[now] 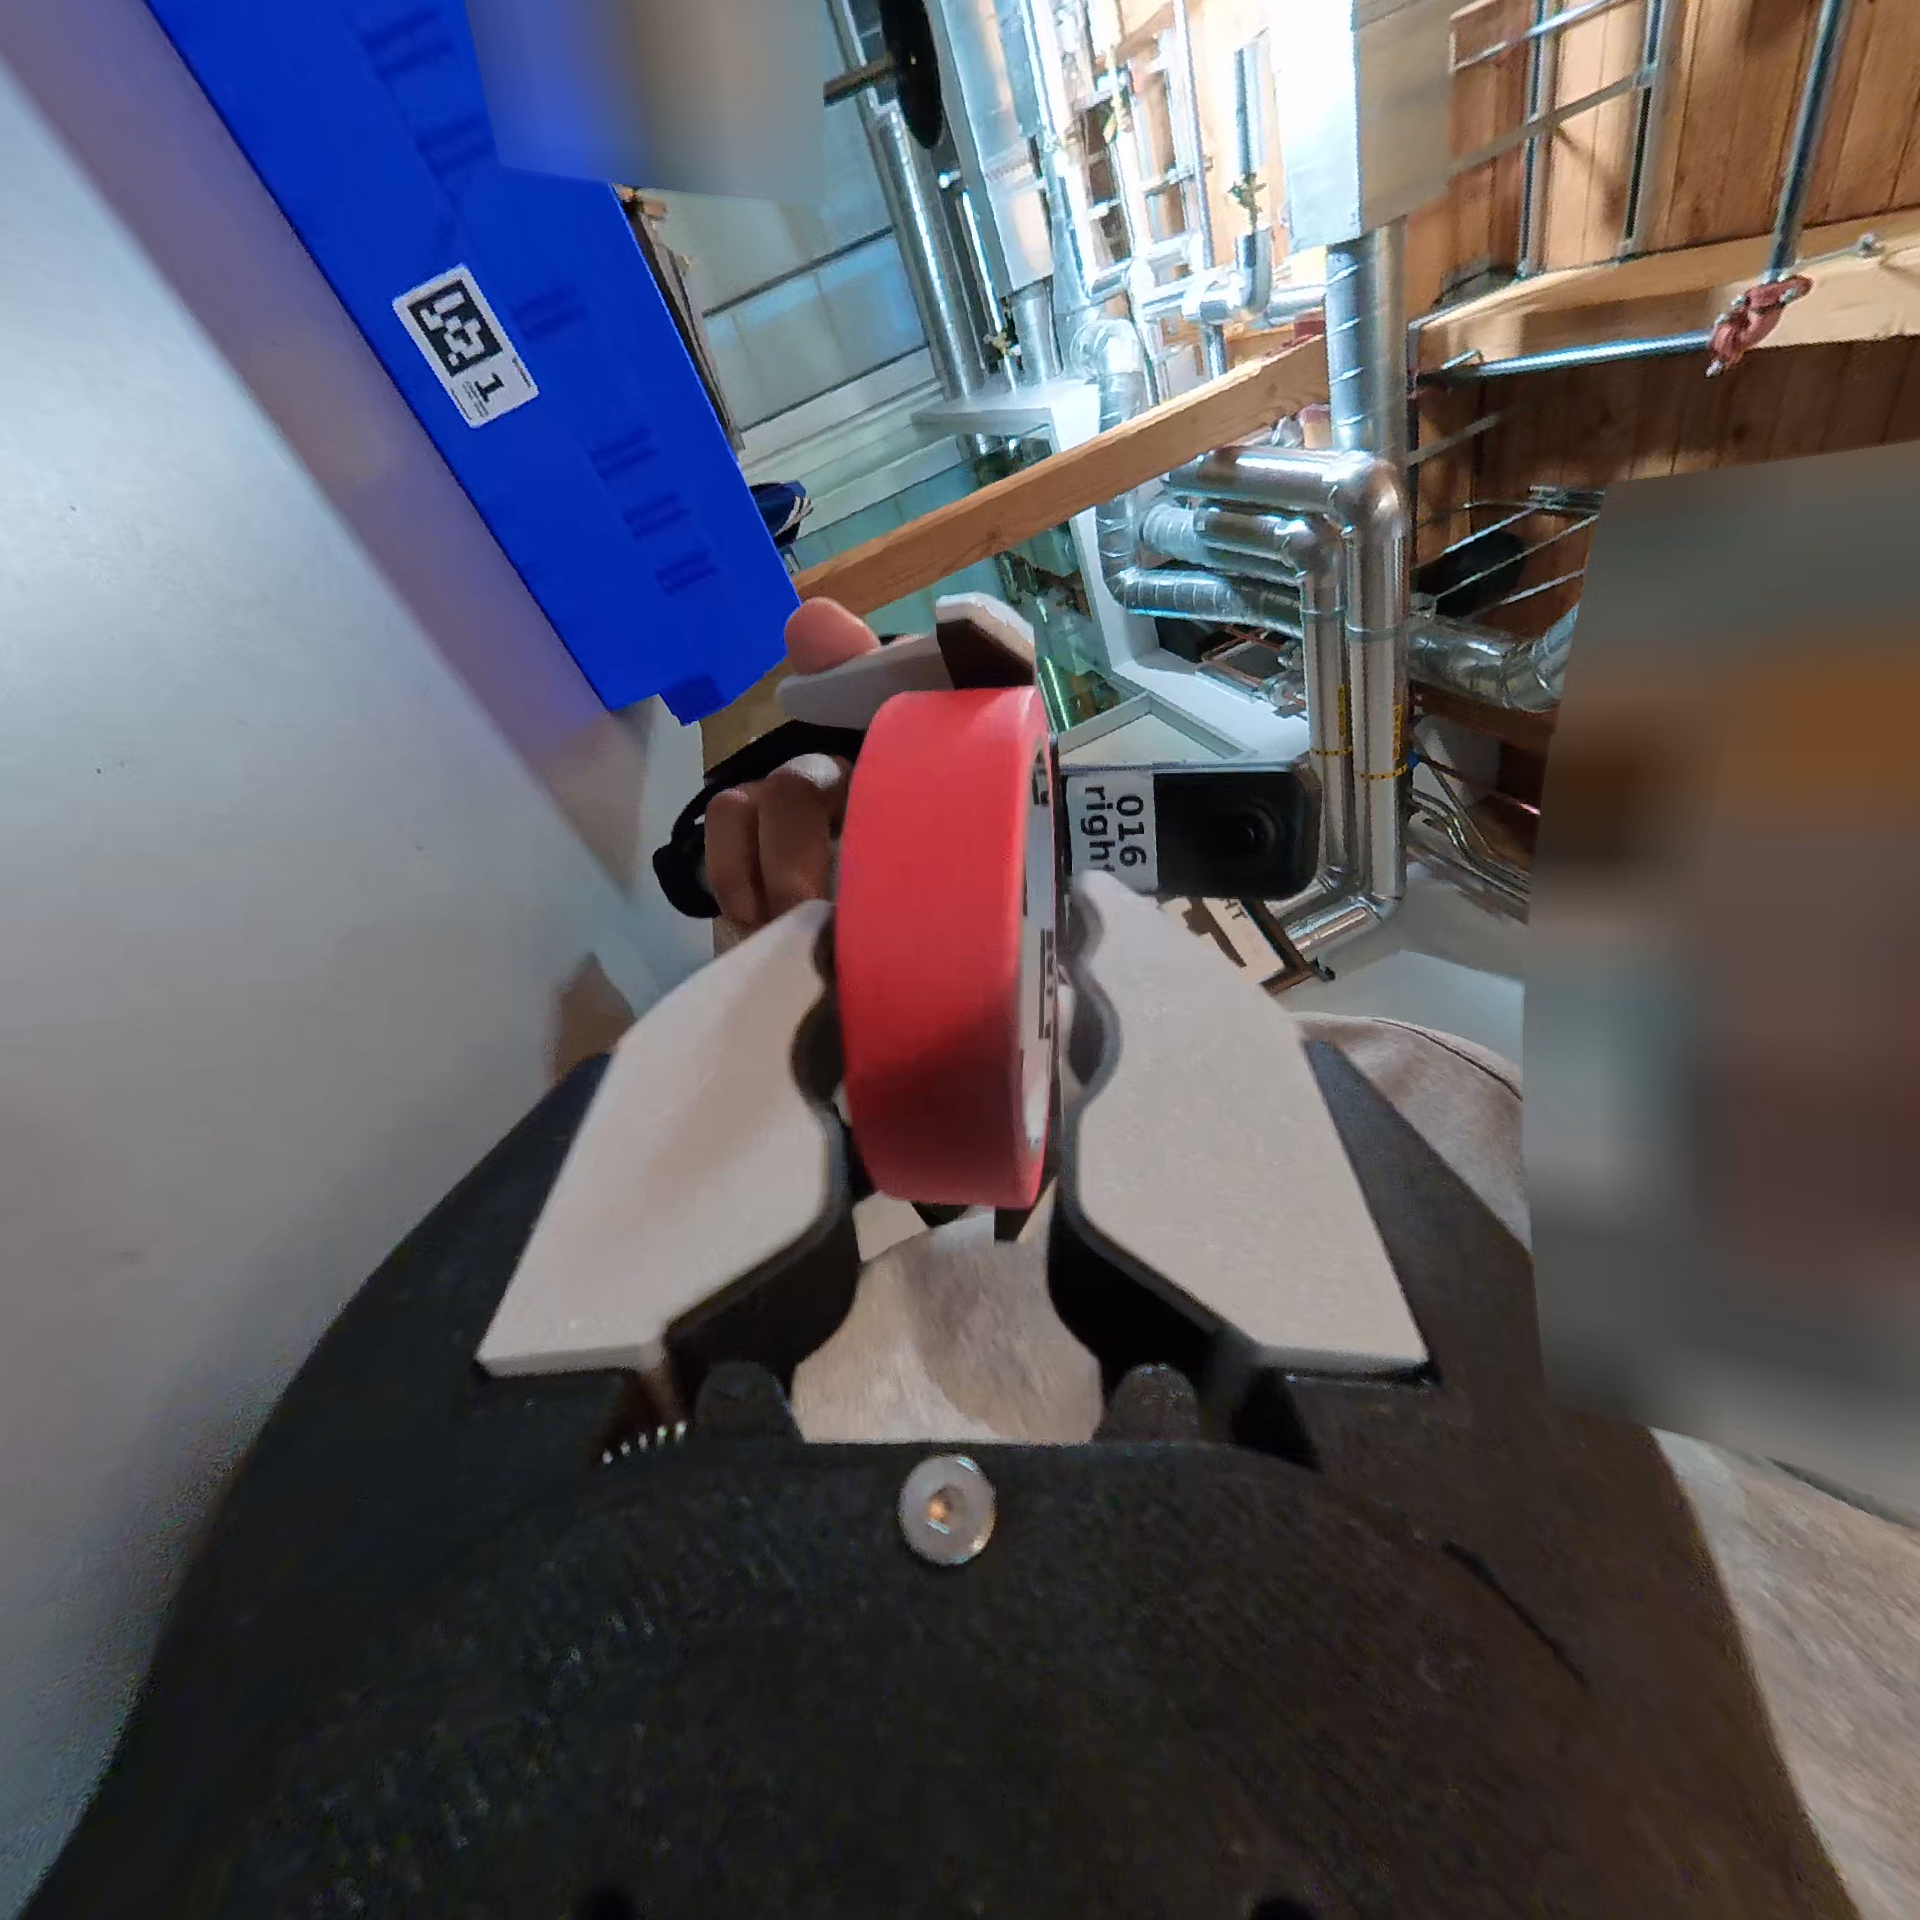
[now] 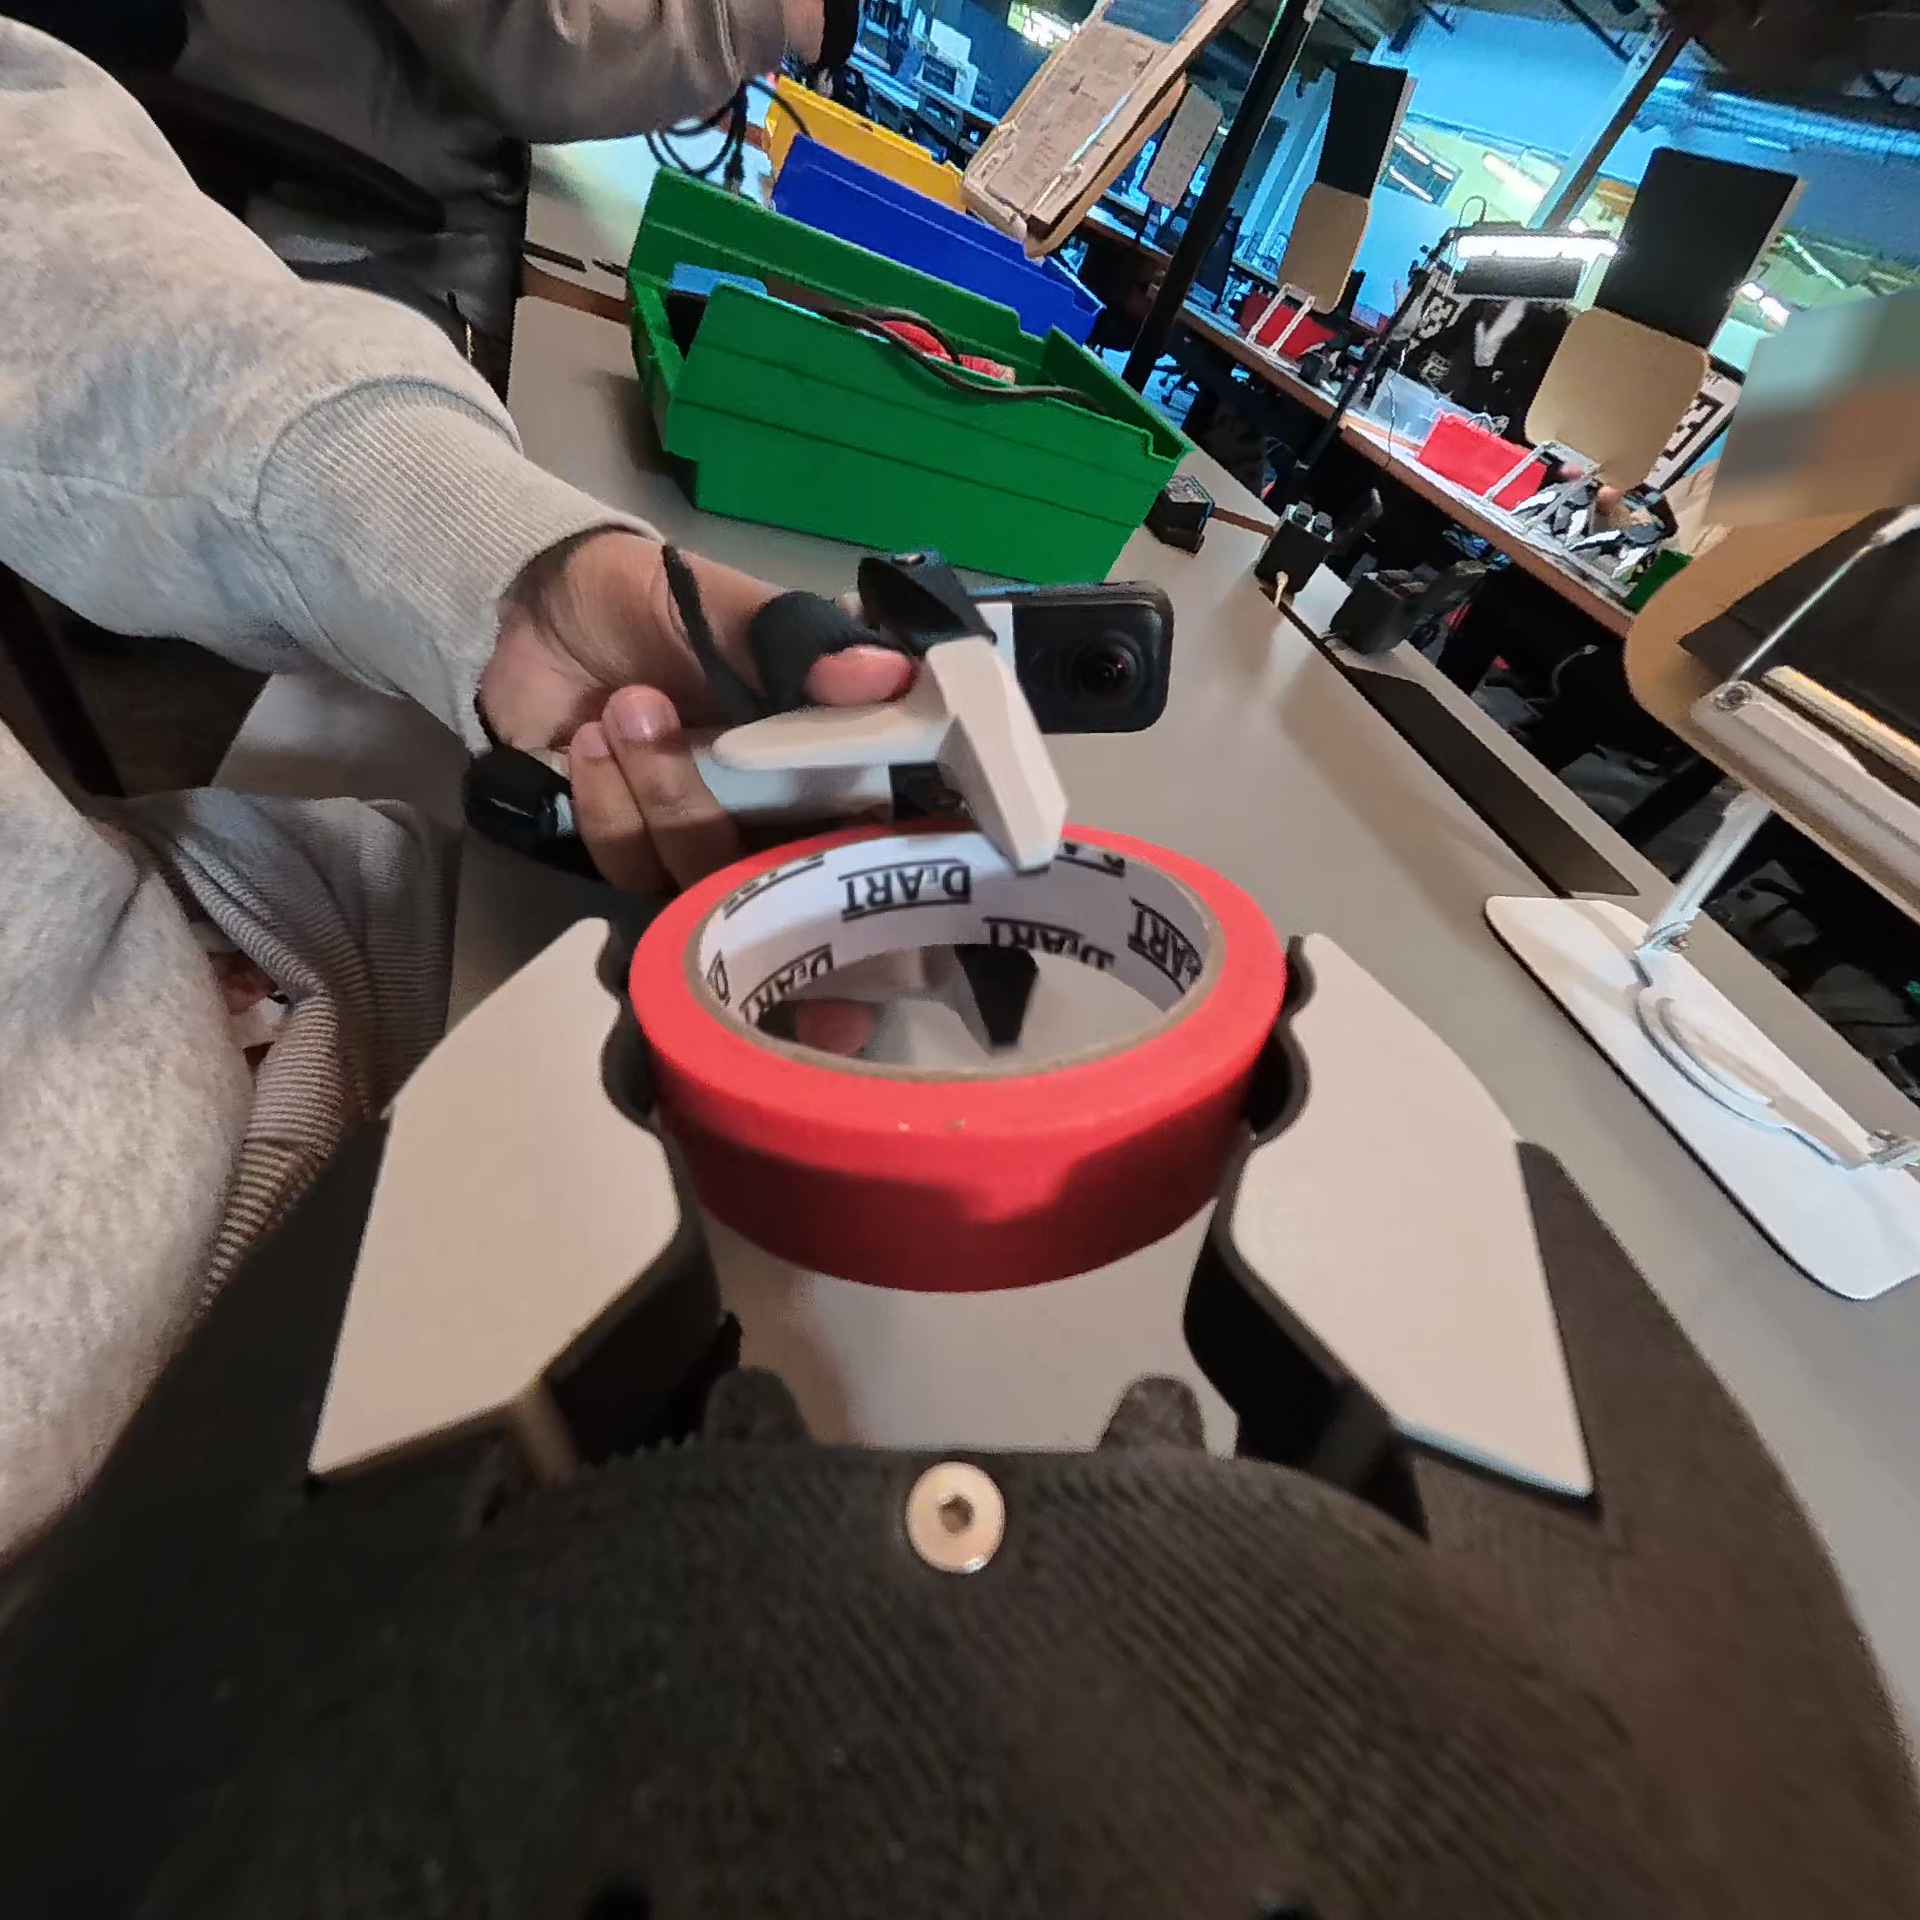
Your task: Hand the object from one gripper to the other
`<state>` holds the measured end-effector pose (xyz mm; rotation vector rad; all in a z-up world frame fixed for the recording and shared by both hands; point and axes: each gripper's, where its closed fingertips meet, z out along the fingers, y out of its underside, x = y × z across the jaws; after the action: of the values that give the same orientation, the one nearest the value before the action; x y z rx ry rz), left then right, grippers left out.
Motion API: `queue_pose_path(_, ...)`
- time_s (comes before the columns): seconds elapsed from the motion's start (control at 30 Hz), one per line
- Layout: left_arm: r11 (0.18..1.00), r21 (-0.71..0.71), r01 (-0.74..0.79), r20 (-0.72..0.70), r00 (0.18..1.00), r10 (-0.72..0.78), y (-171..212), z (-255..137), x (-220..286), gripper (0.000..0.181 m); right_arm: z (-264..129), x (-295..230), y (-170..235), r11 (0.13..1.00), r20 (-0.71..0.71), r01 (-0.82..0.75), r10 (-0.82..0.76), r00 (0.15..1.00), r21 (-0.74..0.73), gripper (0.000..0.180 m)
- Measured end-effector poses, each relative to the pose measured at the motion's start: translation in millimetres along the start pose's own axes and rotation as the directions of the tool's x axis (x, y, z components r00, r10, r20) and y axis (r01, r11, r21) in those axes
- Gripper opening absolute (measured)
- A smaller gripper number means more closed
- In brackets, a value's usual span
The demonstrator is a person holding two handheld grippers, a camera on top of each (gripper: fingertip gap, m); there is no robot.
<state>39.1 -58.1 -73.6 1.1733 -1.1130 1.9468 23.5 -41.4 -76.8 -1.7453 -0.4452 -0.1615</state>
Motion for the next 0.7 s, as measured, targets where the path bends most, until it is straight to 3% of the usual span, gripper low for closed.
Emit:
queue_pose_path(0.13, 0.996, 0.085, -0.039, -0.02, 0.999, 0.041, -11, -1, 7, 0.062, -3, 5, -8, 0.998, -0.014, -0.048, 0.048, 0.999, 0.044, 0.114)
queue_pose_path(0.23, 0.992, 0.112, -0.054, -0.028, 0.998, 0.058, -17, -4, 10, 0.081, -12, 18, -17, 0.976, -0.013, -0.174, 0.177, 0.984, 0.128, 0.113)
queue_pose_path(0.37, 0.994, 0.109, -0.012, -0.054, 0.998, 0.018, -15, -4, 10, 0.077, -19, 31, -18, 0.935, 0.008, -0.304, 0.308, 0.951, 0.182, 0.113)
queue_pose_path(0.57, 0.998, 0.041, 0.038, -0.065, 0.997, -0.036, -2, 4, 5, 0.077, -20, 29, -26, 0.931, 0.017, -0.296, 0.299, 0.954, 0.214, 0.112)
queue_pose_path(0.7, 0.997, 0.028, 0.079, -0.1, 0.992, -0.075, 0, 3, 6, 0.045, -19, 26, -26, 0.933, 0.027, -0.289, 0.291, 0.957, 0.212, 0.113)
